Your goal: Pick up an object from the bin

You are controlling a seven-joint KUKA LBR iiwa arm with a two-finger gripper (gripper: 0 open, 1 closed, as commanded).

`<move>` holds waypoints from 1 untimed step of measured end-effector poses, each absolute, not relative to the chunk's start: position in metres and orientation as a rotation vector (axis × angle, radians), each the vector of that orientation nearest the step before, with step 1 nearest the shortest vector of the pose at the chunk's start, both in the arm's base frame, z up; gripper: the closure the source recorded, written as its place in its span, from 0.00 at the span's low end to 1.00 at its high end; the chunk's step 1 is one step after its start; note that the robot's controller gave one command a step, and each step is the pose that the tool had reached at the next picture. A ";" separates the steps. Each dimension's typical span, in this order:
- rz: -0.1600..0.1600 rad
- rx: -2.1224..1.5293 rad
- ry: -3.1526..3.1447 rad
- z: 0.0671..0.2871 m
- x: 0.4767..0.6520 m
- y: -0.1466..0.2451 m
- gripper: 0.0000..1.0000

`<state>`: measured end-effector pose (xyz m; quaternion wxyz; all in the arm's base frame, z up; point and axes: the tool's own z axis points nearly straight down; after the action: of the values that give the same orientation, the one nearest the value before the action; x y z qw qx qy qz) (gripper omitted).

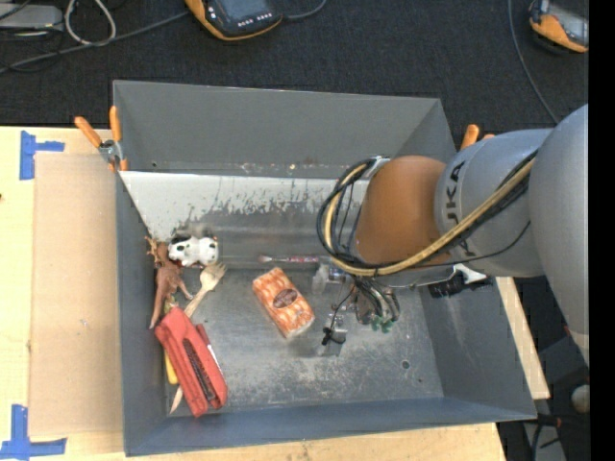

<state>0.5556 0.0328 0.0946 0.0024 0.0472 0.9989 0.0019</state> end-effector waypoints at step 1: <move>0.006 0.129 3.133 0.107 0.579 0.073 0.00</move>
Offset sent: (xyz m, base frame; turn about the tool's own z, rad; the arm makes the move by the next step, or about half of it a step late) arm 0.0383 0.0662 0.0431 0.0985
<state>0.5795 0.0731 0.1067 0.0030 0.0412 0.9991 0.0019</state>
